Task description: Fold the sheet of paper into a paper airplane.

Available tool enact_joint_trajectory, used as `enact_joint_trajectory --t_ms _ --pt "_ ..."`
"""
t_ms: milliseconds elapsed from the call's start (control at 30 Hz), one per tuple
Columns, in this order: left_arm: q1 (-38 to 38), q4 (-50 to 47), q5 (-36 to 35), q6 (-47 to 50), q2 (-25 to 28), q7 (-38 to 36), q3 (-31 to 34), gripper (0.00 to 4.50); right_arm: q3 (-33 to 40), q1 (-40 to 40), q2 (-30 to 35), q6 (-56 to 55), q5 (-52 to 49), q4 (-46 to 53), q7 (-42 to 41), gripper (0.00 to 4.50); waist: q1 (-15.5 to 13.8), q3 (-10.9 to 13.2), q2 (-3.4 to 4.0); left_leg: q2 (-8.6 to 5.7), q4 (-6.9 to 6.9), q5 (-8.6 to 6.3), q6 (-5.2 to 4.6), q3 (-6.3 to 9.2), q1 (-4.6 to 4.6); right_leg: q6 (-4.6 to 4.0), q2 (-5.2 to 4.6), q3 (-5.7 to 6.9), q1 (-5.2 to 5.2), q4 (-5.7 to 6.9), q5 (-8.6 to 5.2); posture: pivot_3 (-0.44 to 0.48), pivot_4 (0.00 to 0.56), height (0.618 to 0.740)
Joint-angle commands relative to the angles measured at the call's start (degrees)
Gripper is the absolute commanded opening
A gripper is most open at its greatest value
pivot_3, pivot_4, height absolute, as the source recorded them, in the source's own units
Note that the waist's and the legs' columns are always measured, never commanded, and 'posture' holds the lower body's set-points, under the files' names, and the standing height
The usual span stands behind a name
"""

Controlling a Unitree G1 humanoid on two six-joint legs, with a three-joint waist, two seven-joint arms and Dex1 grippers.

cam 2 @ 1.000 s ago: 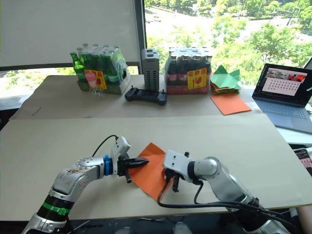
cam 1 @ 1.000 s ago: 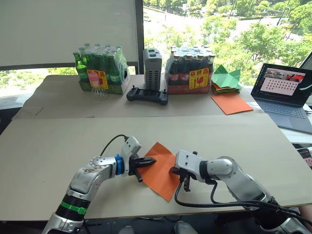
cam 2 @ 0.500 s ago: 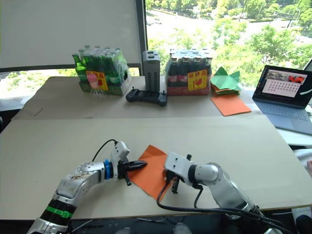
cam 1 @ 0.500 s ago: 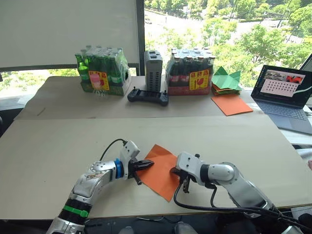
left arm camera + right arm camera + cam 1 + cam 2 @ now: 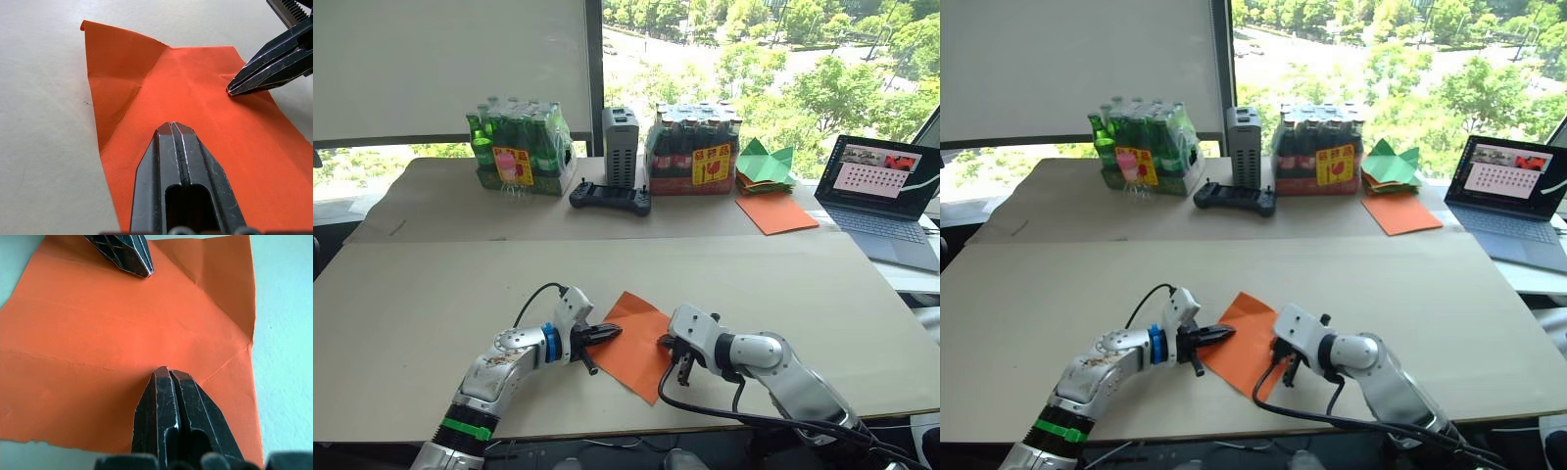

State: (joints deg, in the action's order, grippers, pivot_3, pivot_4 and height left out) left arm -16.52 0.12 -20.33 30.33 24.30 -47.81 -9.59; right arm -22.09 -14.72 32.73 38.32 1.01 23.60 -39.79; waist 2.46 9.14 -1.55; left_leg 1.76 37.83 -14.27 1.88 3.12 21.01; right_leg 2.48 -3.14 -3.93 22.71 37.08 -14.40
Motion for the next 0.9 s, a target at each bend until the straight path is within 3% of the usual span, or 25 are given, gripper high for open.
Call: enact_joint_trajectory --t_ms 33,500,733,900 --pt "0.33 2.37 0.21 2.7 -0.87 1.72 0.53 0.02 -0.31 -0.41 -0.77 1.59 0.46 -0.81 0.69 0.0 0.03 0.0 0.0 0.0 0.0 0.0 0.0 0.0 -0.03 0.04 0.0 0.0 -0.03 0.0 -0.02 0.0 0.15 0.74" --pt "-5.91 4.47 -3.8 8.08 -5.85 7.38 8.28 0.02 -2.59 -3.98 -3.18 0.38 0.55 -3.07 -0.24 0.0 0.19 0.02 -0.02 0.0 0.0 0.0 0.0 0.02 0.12 -0.14 0.01 0.0 0.17 0.0 0.1 0.0 0.15 0.74" --pt "-7.08 3.72 -9.91 14.03 -4.09 3.64 12.15 0.02 -2.94 -4.4 -2.68 0.19 0.56 -3.42 -0.98 0.0 0.22 0.03 -0.04 0.0 -0.01 0.0 0.0 0.02 0.31 -0.15 0.02 0.0 0.37 0.0 0.11 0.0 0.15 0.74" --pt "-8.72 5.81 -9.75 13.75 -3.08 3.98 12.81 1.49 -2.98 -4.23 -2.58 0.2 0.7 -3.3 -1.22 0.0 0.12 0.04 -0.05 0.0 -0.02 0.0 0.0 0.02 0.33 -0.15 0.01 0.0 0.39 0.0 0.11 0.0 0.15 0.74"
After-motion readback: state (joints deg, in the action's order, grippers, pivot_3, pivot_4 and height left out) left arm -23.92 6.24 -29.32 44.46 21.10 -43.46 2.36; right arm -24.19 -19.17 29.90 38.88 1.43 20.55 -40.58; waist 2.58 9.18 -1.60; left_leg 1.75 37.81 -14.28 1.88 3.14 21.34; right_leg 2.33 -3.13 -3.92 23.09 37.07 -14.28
